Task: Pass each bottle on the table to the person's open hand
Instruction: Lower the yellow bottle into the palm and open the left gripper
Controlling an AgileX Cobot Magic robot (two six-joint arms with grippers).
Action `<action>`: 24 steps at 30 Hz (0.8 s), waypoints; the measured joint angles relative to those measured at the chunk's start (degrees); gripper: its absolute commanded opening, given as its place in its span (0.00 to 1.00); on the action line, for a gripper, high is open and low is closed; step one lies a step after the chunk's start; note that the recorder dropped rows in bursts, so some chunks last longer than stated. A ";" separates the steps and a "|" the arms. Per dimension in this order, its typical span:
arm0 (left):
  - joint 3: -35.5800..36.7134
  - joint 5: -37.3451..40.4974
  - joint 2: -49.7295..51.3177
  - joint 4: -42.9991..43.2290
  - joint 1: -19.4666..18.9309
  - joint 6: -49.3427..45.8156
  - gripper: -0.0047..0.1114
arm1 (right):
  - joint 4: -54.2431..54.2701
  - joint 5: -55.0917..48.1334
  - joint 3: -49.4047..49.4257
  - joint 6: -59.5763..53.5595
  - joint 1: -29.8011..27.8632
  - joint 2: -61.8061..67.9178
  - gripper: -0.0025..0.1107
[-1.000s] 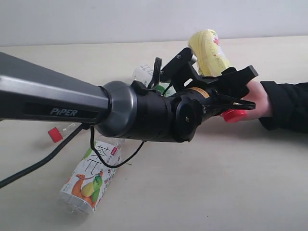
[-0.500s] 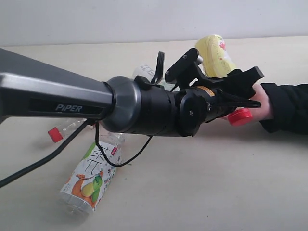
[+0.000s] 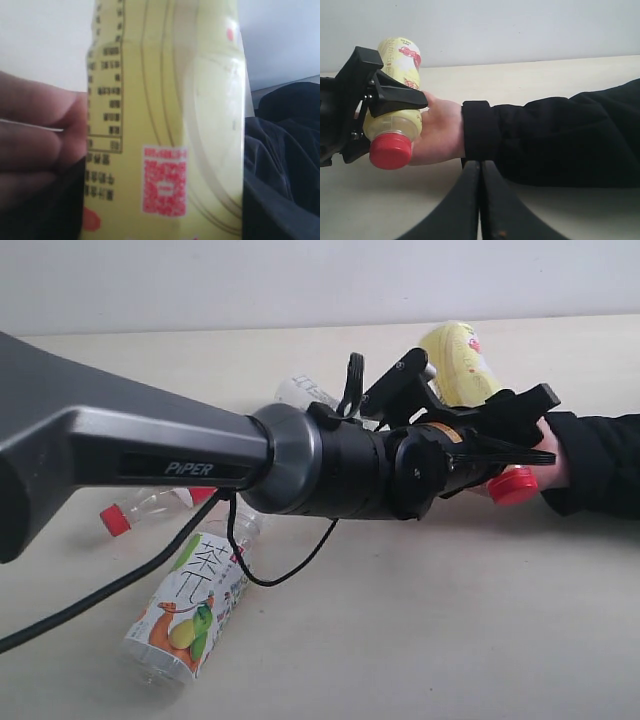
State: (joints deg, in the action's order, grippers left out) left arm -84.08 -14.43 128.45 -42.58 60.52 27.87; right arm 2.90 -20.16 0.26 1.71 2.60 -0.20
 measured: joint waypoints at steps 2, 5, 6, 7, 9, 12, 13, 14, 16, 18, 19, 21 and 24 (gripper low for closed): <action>-0.09 1.35 0.00 0.00 -0.27 -0.08 0.32 | 0.00 0.00 0.00 0.00 0.00 0.00 0.02; -0.09 3.45 0.12 0.00 -0.36 -0.22 0.32 | 0.00 0.00 0.00 0.00 0.00 0.00 0.02; -0.22 3.87 0.35 0.00 -0.36 -0.22 0.32 | 0.00 0.00 0.00 0.00 0.00 0.00 0.02; -0.22 4.02 0.51 0.00 -0.36 -0.22 0.32 | 0.00 0.00 0.00 0.00 0.00 0.00 0.02; -0.22 4.36 0.75 0.00 -0.36 -0.22 0.32 | 0.00 0.00 0.00 0.00 0.00 0.00 0.02; -0.26 5.08 0.79 0.00 -0.36 -0.22 0.32 | 0.00 0.00 0.00 0.00 0.00 0.00 0.02; -0.26 5.08 0.79 0.00 -0.36 -0.22 0.32 | 0.00 0.00 0.00 0.00 0.00 0.00 0.02; -0.26 5.16 0.79 0.00 -0.36 -0.22 0.32 | 0.00 0.00 0.00 0.00 0.00 0.00 0.02; -0.26 5.44 0.79 0.00 -0.36 -0.22 0.33 | 0.00 0.00 0.00 0.00 0.00 0.00 0.02; -0.26 5.73 0.79 0.00 -0.36 -0.22 0.37 | 0.00 0.00 0.00 0.00 0.00 0.00 0.02; -0.26 5.99 0.79 0.00 -0.36 -0.22 0.40 | 0.00 0.00 0.00 0.00 0.00 0.00 0.02; -0.26 6.55 0.79 0.00 -0.36 -0.22 0.49 | 0.00 0.00 0.00 0.00 0.00 0.00 0.02; -0.26 7.21 0.79 0.08 -0.36 -0.33 0.62 | 0.00 0.00 0.00 0.00 0.00 0.00 0.02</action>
State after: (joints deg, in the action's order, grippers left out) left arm -84.34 -7.22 129.24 -42.50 60.17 27.54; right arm 2.90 -20.16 0.26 1.71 2.60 -0.20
